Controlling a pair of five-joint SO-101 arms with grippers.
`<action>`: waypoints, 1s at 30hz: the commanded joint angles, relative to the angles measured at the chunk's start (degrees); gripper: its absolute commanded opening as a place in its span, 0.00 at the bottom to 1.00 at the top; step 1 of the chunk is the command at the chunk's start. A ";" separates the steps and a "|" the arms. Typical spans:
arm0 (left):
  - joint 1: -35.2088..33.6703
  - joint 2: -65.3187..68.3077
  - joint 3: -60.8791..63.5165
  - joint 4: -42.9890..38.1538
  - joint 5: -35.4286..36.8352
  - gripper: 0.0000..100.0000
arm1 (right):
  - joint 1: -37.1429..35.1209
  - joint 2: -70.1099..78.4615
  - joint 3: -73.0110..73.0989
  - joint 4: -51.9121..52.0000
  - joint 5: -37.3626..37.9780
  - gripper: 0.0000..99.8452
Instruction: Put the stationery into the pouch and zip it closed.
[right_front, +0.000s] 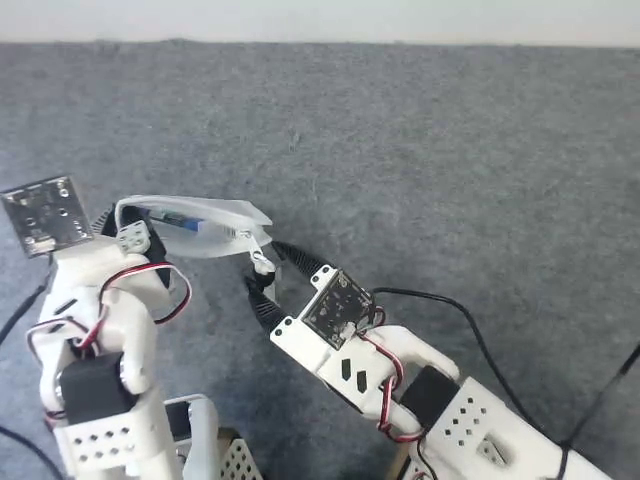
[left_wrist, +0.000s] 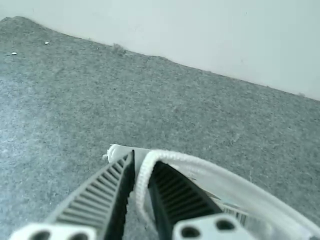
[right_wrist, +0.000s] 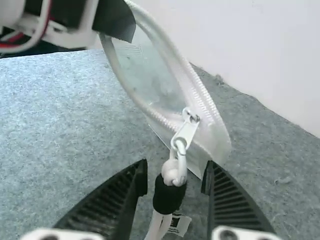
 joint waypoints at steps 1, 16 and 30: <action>-0.09 -1.49 -1.19 -2.73 0.79 0.01 | 0.48 0.40 -0.70 -1.45 -0.62 0.19; -0.09 -1.49 -1.10 -2.64 0.79 0.01 | 0.75 8.04 -2.29 -4.53 -0.53 0.19; -0.09 -1.49 -1.10 -2.64 0.79 0.01 | 0.75 6.11 -2.29 -4.70 -0.18 0.05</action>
